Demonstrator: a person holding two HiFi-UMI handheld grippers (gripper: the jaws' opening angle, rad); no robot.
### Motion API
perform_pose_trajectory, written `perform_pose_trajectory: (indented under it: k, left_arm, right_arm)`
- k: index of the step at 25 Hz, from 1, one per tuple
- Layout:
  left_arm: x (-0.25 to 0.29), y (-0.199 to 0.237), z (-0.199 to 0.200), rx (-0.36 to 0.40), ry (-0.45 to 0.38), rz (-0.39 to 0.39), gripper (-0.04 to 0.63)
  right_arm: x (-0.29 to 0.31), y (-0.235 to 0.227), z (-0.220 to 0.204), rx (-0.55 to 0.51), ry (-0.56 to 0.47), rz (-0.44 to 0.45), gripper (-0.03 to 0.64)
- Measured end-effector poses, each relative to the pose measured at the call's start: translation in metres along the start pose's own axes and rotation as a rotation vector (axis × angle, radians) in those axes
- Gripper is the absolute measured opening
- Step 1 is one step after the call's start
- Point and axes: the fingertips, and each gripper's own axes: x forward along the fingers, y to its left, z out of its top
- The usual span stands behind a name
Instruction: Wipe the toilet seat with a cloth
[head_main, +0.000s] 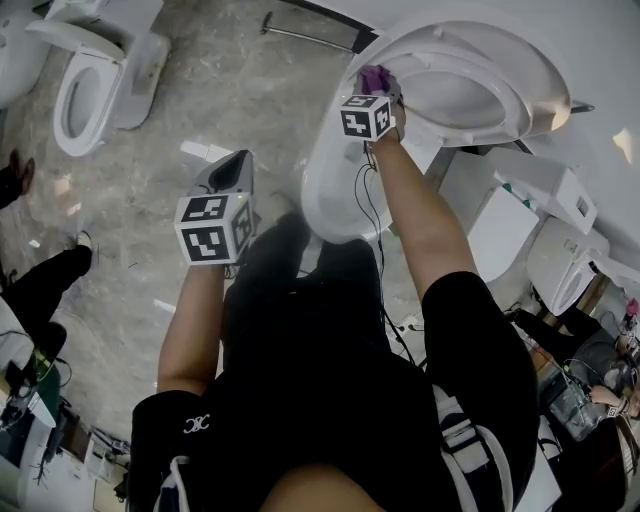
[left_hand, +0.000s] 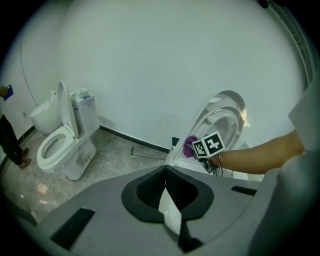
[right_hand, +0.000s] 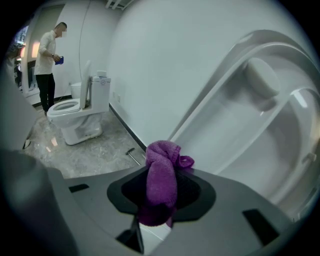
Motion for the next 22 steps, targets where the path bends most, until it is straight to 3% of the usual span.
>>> perform_pose_trajectory:
  k: [2,7,15,22]
  left_arm:
    - [0.003,0.003,-0.004,0.003,0.003,-0.005,0.009]
    - [0.003,0.001,-0.020,0.009,0.028,-0.027,0.009]
    - [0.009,0.008,-0.031,0.015,0.050,-0.039,0.009]
    - [0.024,0.019,-0.049,0.030,0.082,-0.042,0.009]
  right_arm:
    - [-0.001,0.000,-0.002,0.038,-0.006,-0.011,0.120]
    - [-0.011,-0.001,-0.025,0.263,0.043,-0.015,0.120]
    - [-0.001,0.005,-0.065,0.392,0.150,-0.045,0.120]
    - [0.034,0.011,-0.070,0.387,0.155,-0.050,0.120]
